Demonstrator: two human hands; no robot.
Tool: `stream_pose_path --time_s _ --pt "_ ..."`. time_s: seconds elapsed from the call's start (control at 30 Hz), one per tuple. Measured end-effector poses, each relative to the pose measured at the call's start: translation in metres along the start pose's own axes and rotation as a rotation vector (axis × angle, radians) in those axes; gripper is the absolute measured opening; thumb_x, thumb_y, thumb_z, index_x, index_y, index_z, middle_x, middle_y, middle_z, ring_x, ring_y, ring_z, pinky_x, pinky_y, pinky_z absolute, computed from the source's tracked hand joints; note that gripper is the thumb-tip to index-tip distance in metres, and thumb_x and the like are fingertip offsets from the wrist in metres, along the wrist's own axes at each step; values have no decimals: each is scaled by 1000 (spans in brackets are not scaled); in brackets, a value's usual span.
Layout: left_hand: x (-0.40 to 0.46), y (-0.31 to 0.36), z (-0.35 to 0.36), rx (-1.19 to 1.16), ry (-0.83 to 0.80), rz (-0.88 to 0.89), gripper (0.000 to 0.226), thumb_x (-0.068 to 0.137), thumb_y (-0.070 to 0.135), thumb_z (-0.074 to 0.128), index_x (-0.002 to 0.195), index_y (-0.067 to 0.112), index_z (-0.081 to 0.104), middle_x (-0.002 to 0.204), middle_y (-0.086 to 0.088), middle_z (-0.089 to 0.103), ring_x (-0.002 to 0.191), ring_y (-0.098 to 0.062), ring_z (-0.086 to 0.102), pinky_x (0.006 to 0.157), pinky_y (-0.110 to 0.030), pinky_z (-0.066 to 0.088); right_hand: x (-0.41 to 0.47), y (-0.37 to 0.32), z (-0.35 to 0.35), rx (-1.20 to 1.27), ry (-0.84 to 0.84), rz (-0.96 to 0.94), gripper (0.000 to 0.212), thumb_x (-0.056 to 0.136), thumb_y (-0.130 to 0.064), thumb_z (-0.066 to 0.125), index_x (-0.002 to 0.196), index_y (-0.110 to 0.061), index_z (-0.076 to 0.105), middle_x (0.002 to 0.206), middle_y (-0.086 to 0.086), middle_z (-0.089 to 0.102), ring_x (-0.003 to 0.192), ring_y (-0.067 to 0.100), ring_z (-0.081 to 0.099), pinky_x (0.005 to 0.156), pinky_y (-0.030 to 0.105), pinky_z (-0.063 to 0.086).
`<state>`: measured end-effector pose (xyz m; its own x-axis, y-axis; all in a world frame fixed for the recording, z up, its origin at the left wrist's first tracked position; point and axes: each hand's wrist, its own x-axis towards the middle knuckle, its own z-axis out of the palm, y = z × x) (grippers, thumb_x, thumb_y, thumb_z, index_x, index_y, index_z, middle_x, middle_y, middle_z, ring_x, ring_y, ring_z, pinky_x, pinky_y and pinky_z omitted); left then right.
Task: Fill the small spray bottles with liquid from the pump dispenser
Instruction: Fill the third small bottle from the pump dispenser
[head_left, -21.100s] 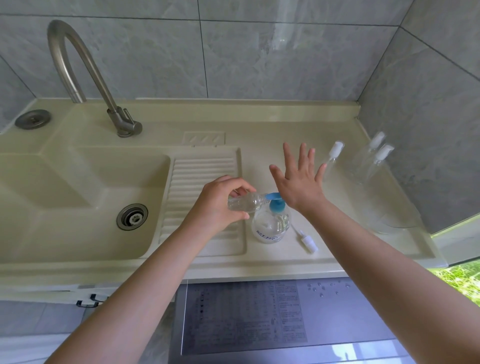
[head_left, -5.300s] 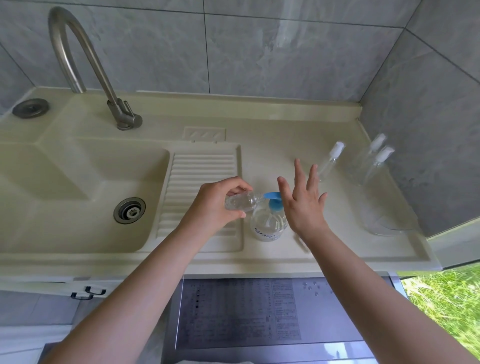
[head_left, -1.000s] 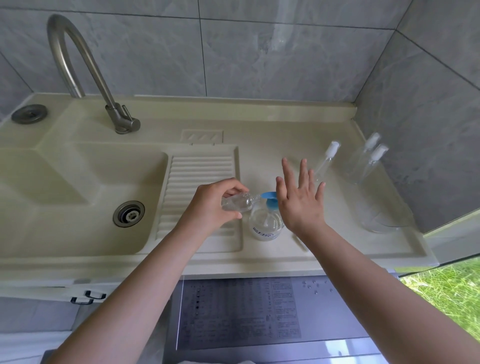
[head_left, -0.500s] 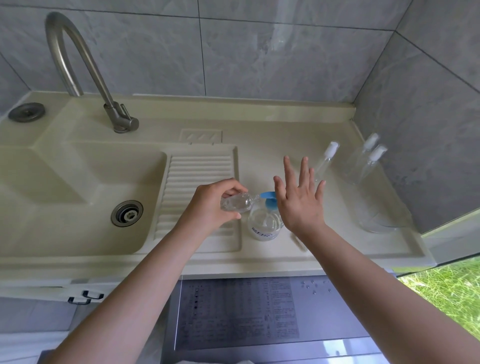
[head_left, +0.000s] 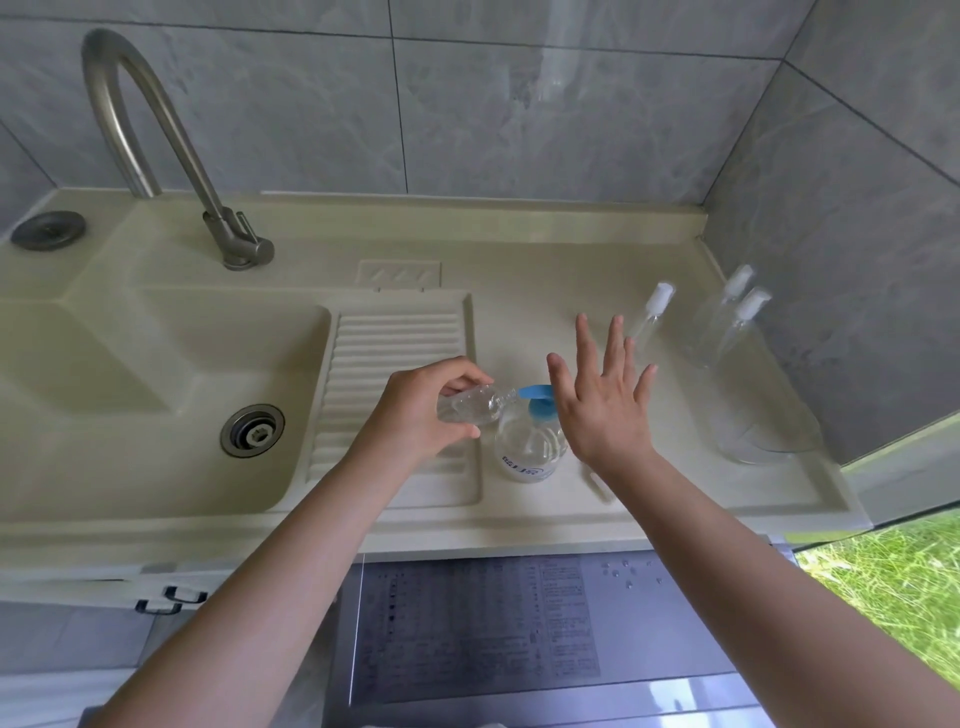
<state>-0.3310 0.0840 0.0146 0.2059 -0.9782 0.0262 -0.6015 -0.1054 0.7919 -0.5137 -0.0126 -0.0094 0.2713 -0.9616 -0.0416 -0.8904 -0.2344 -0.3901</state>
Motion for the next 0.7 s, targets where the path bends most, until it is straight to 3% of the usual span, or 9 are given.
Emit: stream_pose_path --time_s 0.1,0.27,0.47,0.7 --pt "0 0 -1 6 2 -3 52 60 5 89 103 27 71 95 14 72 95 0 64 80 2 36 1 -2 -4 59 -14 20 66 102 -55 21 160 -33 -3 166 11 -17 154 30 -10 120 58 -6" --pt "-1 -1 2 1 4 -8 52 59 5 89 101 28 71 94 15 72 94 0 65 79 2 37 2 -3 1 -63 -5 -27 58 106 -47 17 159 -36 -2 167 9 -15 154 31 -8 122 55 -4" --pt "-2 -1 -1 -3 12 -1 52 59 4 90 103 25 72 95 13 72 94 -2 65 80 1 38 2 -2 -7 19 0 -9 66 102 -57 23 159 -35 -3 166 8 -17 154 29 -11 120 56 -8" --pt "-1 0 0 -12 15 -4 52 58 3 89 102 25 72 93 15 72 92 -2 65 78 0 39 1 -3 2 -79 -10 -25 59 105 -47 16 159 -35 -6 166 10 -17 154 31 -9 122 56 -4"
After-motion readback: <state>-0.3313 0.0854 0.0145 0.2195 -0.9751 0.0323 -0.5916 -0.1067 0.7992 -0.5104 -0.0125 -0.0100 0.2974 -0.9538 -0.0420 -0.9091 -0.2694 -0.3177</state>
